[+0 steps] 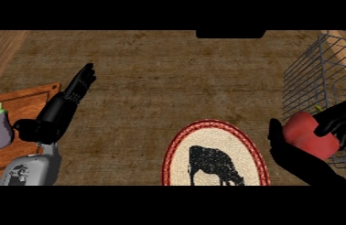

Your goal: Pick the bell pepper from the placemat and place it in the basket

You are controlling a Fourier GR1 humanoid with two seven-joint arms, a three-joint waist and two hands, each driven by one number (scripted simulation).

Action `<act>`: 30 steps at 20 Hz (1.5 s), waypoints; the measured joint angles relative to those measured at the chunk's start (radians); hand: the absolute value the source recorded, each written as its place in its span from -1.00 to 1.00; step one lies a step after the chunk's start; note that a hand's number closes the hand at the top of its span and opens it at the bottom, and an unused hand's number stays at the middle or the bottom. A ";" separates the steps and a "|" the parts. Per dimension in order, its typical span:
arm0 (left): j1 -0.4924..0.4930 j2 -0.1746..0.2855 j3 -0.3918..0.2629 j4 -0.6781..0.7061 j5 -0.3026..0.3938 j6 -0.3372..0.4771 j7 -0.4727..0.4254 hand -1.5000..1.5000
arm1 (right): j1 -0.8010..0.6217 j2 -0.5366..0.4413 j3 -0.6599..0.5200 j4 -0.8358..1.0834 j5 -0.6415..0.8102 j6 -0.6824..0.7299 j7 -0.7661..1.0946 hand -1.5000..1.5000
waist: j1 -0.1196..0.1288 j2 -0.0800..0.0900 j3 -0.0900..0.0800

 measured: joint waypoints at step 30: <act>0.001 -0.027 -0.007 -0.026 -0.021 0.011 0.028 0.00 | -0.185 -0.340 -0.767 0.719 -0.609 -0.192 -0.604 -1.00 | -0.005 -0.004 0.000</act>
